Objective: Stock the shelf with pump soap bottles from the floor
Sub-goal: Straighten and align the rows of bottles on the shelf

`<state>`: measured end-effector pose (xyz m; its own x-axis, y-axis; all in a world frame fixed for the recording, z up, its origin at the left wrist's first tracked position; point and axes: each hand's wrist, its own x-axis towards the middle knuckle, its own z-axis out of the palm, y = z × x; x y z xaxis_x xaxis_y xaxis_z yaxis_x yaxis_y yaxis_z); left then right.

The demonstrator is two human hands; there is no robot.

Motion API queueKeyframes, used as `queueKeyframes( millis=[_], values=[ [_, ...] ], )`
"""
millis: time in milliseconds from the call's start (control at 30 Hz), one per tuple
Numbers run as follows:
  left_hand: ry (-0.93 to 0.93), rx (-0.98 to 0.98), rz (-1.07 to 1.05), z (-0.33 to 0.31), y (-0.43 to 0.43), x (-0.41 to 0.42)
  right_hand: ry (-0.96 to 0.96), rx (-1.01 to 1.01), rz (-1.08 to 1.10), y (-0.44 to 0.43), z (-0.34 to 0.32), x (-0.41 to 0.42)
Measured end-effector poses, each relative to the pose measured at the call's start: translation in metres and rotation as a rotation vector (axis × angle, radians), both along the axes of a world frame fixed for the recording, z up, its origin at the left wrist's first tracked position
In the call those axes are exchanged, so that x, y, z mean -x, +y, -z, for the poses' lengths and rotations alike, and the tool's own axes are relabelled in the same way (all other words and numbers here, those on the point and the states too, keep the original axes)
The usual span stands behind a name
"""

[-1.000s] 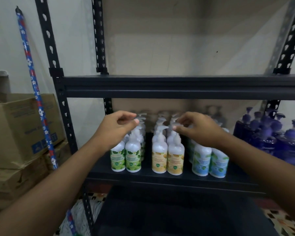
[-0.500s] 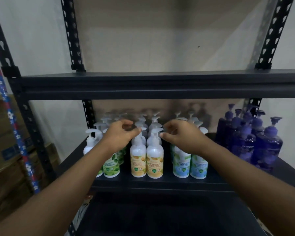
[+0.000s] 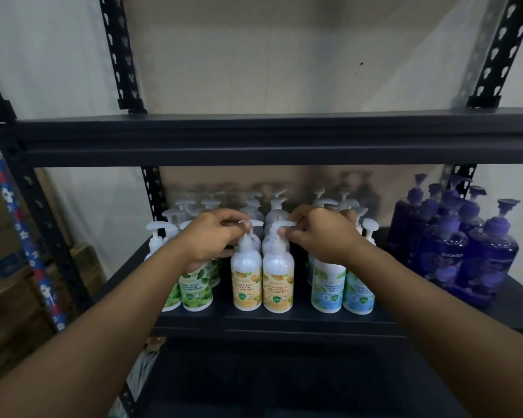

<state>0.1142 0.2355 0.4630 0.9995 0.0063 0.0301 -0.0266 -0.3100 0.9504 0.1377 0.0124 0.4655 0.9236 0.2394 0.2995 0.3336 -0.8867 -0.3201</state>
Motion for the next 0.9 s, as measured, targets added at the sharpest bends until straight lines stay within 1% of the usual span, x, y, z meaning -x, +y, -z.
queueKeyframes(
  millis=[167, 400, 533, 633, 733, 833, 900],
  values=[
    [0.052, 0.033, 0.029, -0.003, 0.001, 0.001, 0.015, -0.023, 0.014, 0.002, -0.002, 0.001],
    [0.066, 0.037, 0.036, -0.005, 0.001, 0.001, 0.044, -0.065, -0.013, 0.002, -0.003, 0.000],
    [0.034, 0.056, 0.031, -0.004, 0.001, -0.002, 0.056, -0.059, -0.016, 0.002, -0.006, 0.000],
    [-0.033, 0.087, -0.040, -0.009, -0.002, -0.012, 0.044, -0.056, 0.004, 0.002, -0.017, -0.005],
    [-0.055, -0.010, -0.103, -0.014, -0.004, -0.025, 0.114, -0.091, -0.020, 0.000, -0.028, -0.014],
    [0.016, -0.074, -0.102, -0.016, -0.006, -0.035, 0.223, 0.045, -0.059, 0.002, -0.040, -0.021],
    [0.038, -0.127, -0.109, -0.017, -0.008, -0.041, 0.261, 0.101, -0.066, 0.005, -0.045, -0.026]
  ],
)
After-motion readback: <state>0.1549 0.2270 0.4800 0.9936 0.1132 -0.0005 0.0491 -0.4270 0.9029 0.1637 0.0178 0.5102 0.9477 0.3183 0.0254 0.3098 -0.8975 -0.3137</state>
